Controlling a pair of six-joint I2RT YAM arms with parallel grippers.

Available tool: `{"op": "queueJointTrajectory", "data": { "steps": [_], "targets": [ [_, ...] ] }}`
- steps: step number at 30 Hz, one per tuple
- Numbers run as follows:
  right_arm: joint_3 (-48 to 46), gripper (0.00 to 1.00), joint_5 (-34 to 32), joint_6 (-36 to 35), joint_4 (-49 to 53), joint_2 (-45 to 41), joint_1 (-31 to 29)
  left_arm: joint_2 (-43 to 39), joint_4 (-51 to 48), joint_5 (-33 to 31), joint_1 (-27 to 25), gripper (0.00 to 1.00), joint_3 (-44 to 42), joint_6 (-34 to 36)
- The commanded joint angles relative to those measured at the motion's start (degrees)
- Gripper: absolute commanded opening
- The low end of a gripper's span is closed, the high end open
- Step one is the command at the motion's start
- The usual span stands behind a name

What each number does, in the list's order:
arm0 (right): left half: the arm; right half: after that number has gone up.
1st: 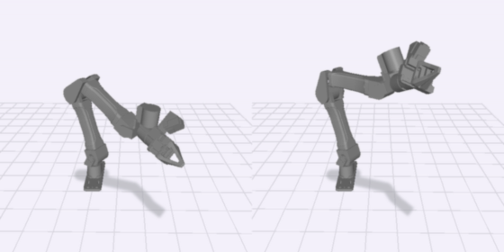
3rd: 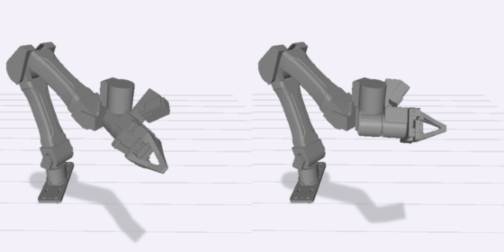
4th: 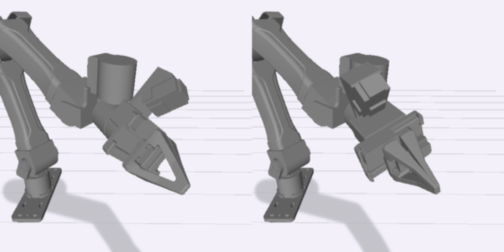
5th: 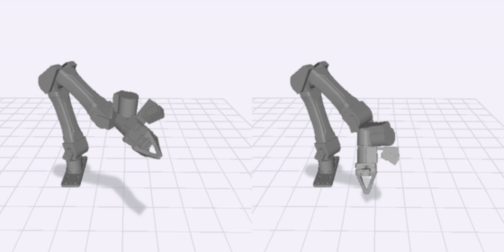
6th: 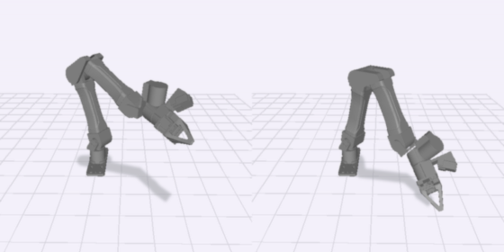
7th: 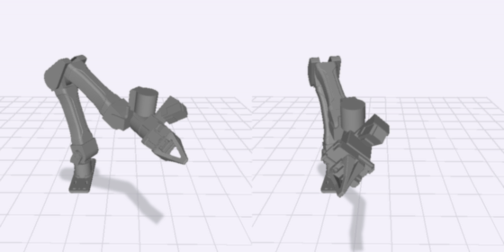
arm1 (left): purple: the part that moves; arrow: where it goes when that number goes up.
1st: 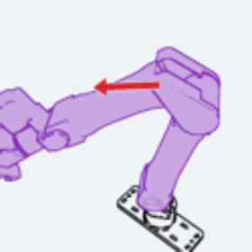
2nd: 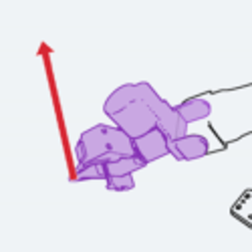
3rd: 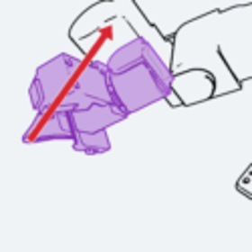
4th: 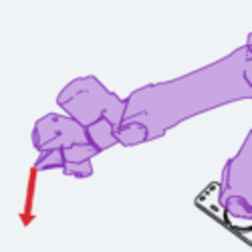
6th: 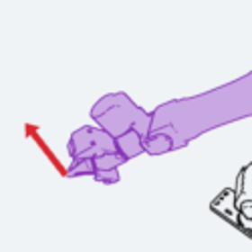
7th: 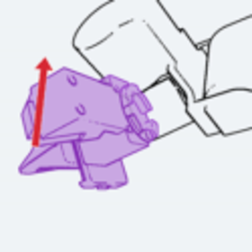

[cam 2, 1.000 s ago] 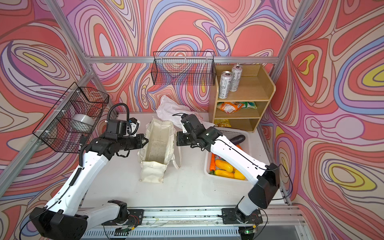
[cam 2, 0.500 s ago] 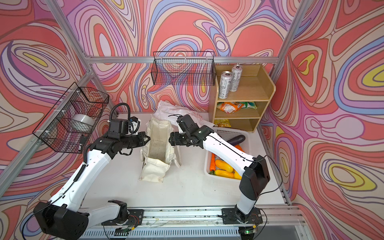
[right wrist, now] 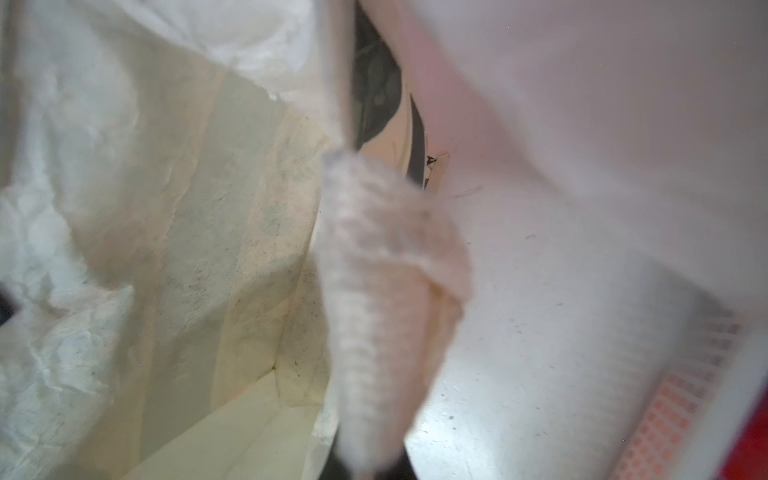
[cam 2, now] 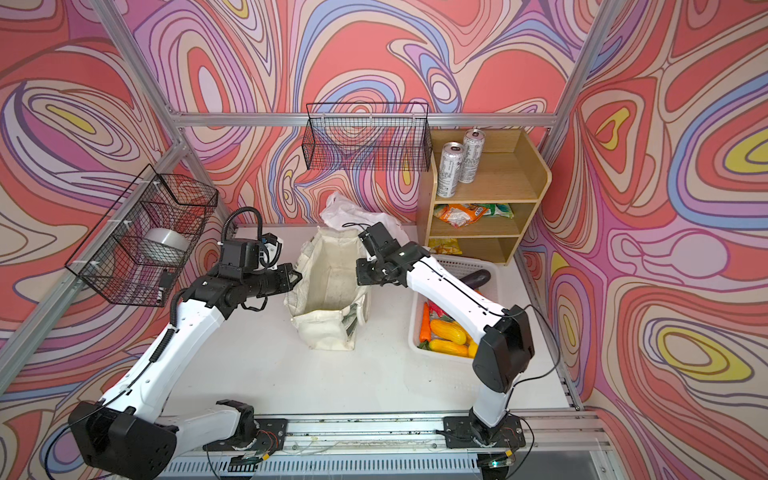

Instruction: Place the mixed food into the grocery bags and tie them

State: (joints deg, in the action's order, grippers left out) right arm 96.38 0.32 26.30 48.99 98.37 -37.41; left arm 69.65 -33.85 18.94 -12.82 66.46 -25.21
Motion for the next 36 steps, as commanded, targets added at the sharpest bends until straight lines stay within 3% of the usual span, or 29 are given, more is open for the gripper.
{"op": "queueJointTrajectory", "data": {
  "steps": [1, 10, 11, 14, 16, 21, 25, 31, 36],
  "targets": [
    [-0.5, 0.00, -4.7, -2.2, 2.2, -2.4, 0.7, 1.2, 3.2, 2.4, -0.1, 0.00, -1.0, -2.7],
    [4.1, 0.00, 0.9, -5.1, 5.1, 2.8, 0.7, 4.2, 5.1, 2.1, -3.7, 0.00, -1.8, -4.7],
    [4.9, 0.07, 1.3, -5.3, 5.7, 4.5, 0.7, 4.3, 5.4, 2.2, -3.9, 0.00, -1.9, -5.0],
    [7.3, 0.43, 1.9, -6.2, 7.1, 4.1, 0.8, 4.9, 5.4, 2.5, -4.1, 0.00, -1.9, -5.9],
    [10.2, 0.60, 2.2, -6.7, 8.8, 3.4, 1.2, 5.0, 5.1, 2.7, -4.1, 0.00, -1.4, -6.2],
    [20.2, 0.68, 2.0, -7.7, 13.1, -0.5, 3.9, 5.5, 4.2, 3.2, -4.1, 0.00, 0.0, -6.2],
    [27.8, 0.68, -0.3, -7.2, 13.1, -2.4, 11.0, 6.3, 4.0, 3.5, -4.2, 0.00, 0.3, -6.4],
    [28.5, 0.80, -6.8, -7.9, 2.0, -7.0, 21.4, 7.6, 2.8, 2.9, -4.2, 0.00, 0.8, -6.2],
    [31.0, 0.91, -7.8, -11.2, -2.6, -4.9, 25.8, 7.6, 2.6, 3.1, -4.3, 0.00, 1.1, -5.2]
  ]
}}
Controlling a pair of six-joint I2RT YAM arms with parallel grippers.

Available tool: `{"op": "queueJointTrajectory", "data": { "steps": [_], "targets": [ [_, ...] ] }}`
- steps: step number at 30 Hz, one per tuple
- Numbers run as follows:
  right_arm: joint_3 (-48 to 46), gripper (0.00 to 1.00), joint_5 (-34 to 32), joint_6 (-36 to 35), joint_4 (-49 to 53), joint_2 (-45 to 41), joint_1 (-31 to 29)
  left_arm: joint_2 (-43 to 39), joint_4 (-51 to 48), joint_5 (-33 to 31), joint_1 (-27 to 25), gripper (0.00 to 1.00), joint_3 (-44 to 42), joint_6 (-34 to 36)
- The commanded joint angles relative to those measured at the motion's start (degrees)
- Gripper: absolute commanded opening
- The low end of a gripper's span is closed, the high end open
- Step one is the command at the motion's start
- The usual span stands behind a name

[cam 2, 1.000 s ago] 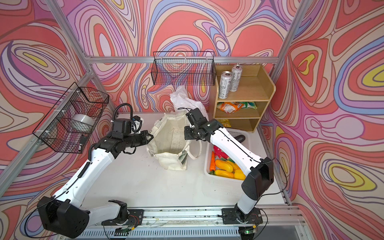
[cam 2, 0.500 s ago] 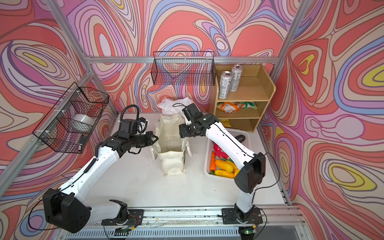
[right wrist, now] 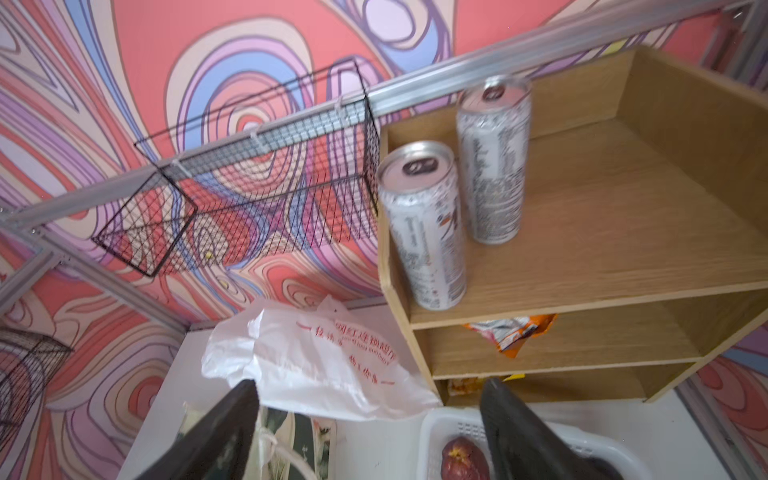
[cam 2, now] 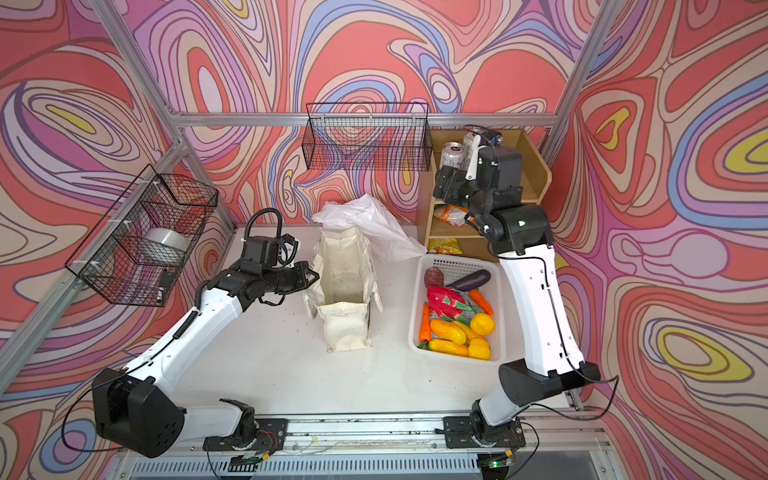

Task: Place the mixed food into the grocery bags and tie them
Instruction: 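Hold tote open with left gripper while right gripper grasps shelf can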

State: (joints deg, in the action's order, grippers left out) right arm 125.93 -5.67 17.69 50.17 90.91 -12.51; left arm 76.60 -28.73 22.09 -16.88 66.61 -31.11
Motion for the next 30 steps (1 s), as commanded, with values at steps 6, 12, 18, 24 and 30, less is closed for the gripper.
{"op": "queueJointTrajectory", "data": {
  "steps": [6, 12, 18, 24, 30],
  "targets": [
    [7.7, 0.93, -2.0, -4.6, -6.1, 9.7, 1.3, 0.9, -2.4, 0.9, -0.3, 0.00, 1.3, 1.1],
    [11.4, 0.93, -5.6, -6.4, -9.6, 15.0, 1.4, 0.3, -1.8, 1.7, -0.3, 0.00, 0.6, 1.1],
    [10.7, 0.92, -7.9, -8.1, -12.9, 16.9, 1.8, 0.9, -1.5, 2.5, -0.3, 0.00, 1.4, 1.1],
    [11.0, 0.92, -7.1, -8.7, -15.9, 19.4, 2.4, 1.1, -1.5, 2.1, -0.3, 0.00, 1.2, 1.4],
    [12.7, 0.90, -6.0, -8.8, -17.6, 22.4, 2.8, 1.4, -1.4, 1.7, -0.3, 0.00, 1.4, 1.4]
  ]
}}
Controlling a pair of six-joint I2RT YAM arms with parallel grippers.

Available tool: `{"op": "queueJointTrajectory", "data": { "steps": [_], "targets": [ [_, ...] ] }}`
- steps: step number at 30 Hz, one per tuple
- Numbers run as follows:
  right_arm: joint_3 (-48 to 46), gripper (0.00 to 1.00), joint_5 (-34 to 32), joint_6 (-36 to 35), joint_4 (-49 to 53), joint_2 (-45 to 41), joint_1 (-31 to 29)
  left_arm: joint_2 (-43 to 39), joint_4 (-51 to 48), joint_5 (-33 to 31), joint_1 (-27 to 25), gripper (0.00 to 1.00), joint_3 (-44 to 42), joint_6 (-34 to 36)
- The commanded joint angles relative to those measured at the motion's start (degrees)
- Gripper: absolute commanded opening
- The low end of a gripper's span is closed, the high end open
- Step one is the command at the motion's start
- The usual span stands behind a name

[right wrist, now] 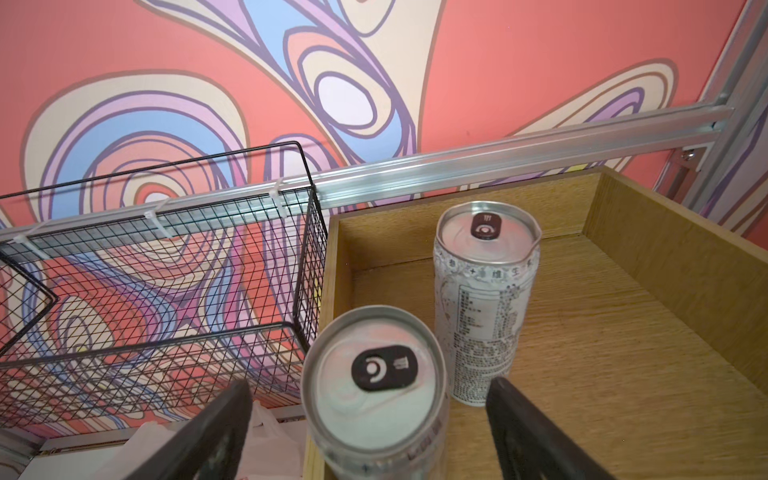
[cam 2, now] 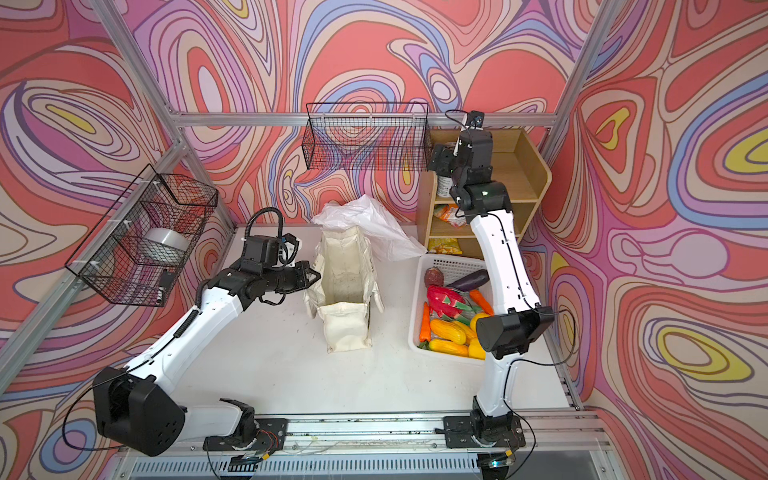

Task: Place the mixed food into the grocery bags and tie them
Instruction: 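Hold tote open with left gripper while right gripper grasps shelf can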

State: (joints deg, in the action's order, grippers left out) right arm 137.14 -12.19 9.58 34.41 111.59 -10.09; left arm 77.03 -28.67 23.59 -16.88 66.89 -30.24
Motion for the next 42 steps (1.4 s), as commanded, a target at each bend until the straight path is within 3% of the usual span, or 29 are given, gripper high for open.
{"op": "queueJointTrajectory", "data": {
  "steps": [1, 7, 14, 24, 42],
  "targets": [
    [1.8, 0.90, 0.6, -0.7, -2.0, 2.1, 0.4, 1.0, -1.4, 0.1, -0.3, 0.00, 1.1, 0.6],
    [2.4, 0.77, 1.5, -0.5, -3.0, 3.5, 0.6, 1.3, -1.6, -0.5, -0.3, 0.00, 1.1, 0.7],
    [1.1, 0.48, 2.3, -0.7, -4.1, 2.5, 0.8, 1.3, -1.4, -0.7, -0.3, 0.00, 0.9, 0.8],
    [-1.6, 0.28, 2.9, -1.2, -6.0, -1.4, 0.8, 1.9, -1.3, -0.9, -0.3, 0.00, 0.9, 0.9],
    [-3.6, 0.18, 6.5, 1.2, -6.8, -9.7, 0.8, 2.8, -1.7, -1.7, -0.3, 0.00, 1.6, 1.4]
  ]
}}
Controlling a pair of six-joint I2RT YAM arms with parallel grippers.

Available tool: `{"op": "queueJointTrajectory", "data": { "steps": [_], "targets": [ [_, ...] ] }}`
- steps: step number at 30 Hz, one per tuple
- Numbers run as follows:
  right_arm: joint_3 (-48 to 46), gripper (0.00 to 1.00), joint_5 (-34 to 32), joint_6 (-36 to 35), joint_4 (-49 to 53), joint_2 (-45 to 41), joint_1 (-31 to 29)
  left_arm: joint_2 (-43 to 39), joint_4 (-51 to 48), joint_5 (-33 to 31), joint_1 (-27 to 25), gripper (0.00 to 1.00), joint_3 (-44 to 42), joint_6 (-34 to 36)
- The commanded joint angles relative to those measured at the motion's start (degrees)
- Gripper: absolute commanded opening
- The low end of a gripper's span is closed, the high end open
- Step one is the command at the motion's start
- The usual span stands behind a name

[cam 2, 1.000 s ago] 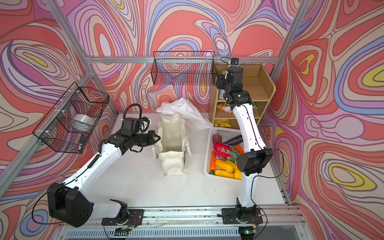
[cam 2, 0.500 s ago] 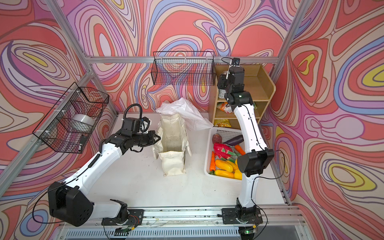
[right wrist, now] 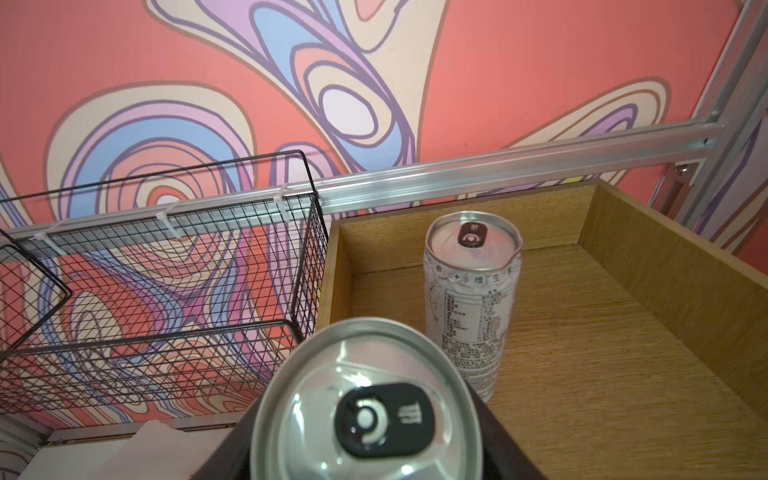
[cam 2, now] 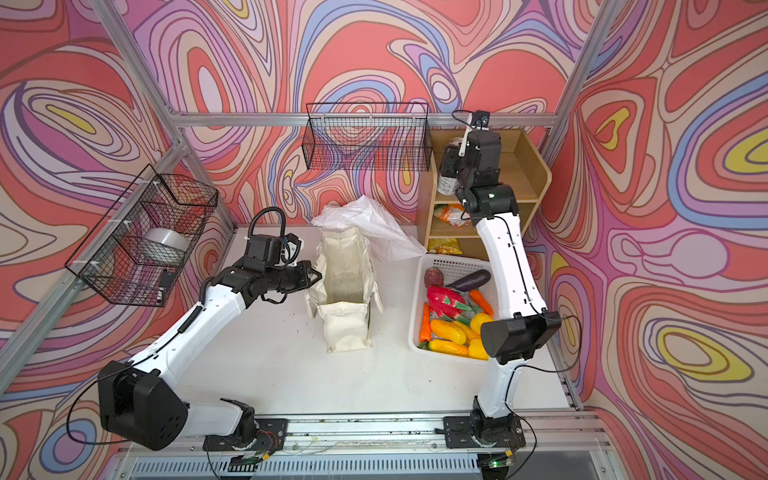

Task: Place the mixed food into the grocery bags and tie them
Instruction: 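Hold tote open with left gripper while right gripper grasps shelf can, then carry the silver can into the tote bag with the right gripper and release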

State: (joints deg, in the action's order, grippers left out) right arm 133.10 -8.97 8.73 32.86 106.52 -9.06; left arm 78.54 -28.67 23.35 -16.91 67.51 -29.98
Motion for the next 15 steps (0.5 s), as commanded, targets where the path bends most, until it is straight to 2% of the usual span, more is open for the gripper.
{"op": "queueJointTrajectory", "data": {
  "steps": [1, 10, 15],
  "targets": [
    [0.1, 0.18, 4.0, 2.3, -5.3, -4.7, -0.3, 1.3, -1.8, -1.4, -0.3, 0.00, 1.0, 1.2],
    [-5.1, 0.15, 14.7, 6.8, -4.7, -10.7, -1.1, 1.7, -2.7, -2.0, -0.3, 0.00, 1.6, 2.2],
    [-14.2, 0.15, 16.4, 8.7, -8.3, -14.9, -7.2, 1.8, -3.5, -2.3, -0.3, 0.00, 2.1, 3.0]
  ]
}}
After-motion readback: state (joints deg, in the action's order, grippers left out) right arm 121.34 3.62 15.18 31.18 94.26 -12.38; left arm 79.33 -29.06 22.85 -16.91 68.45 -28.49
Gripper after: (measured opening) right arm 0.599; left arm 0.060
